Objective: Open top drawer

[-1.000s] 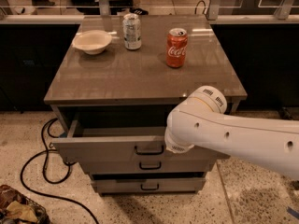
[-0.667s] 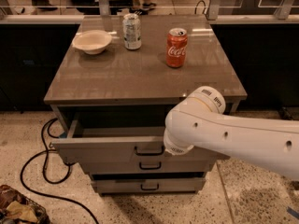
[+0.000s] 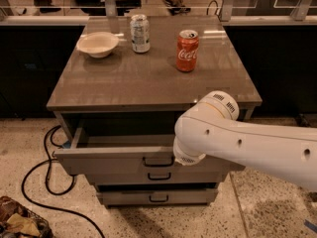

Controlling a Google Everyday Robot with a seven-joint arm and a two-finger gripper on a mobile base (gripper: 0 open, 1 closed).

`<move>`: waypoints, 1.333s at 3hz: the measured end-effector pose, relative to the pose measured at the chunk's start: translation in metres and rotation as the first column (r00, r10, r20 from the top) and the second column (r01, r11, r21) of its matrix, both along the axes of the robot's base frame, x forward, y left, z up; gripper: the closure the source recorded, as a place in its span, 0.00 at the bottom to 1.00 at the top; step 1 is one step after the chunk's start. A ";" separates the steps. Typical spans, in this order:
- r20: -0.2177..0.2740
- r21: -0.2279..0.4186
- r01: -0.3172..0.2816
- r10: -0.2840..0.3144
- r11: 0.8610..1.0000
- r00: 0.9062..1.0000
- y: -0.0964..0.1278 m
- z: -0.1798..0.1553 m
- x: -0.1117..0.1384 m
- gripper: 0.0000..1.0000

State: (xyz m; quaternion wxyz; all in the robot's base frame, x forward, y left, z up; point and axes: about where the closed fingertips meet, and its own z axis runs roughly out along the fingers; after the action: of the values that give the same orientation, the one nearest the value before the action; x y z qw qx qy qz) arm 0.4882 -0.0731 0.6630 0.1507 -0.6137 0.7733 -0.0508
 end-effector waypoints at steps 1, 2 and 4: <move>-0.030 -0.001 0.000 0.000 1.000 1.000 0.003 -0.003 -0.008 1.00; -0.030 -0.001 0.000 0.000 1.000 1.000 0.003 0.001 -0.008 1.00; -0.034 -0.001 -0.001 0.001 1.000 0.999 0.003 0.001 -0.009 1.00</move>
Offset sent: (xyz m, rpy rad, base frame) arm -0.1645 0.0630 -0.0489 -0.0464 0.7045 0.0388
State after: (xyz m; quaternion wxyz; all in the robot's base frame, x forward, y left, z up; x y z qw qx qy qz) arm 0.4797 -0.0697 0.6642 0.1371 -0.6148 0.7756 -0.0407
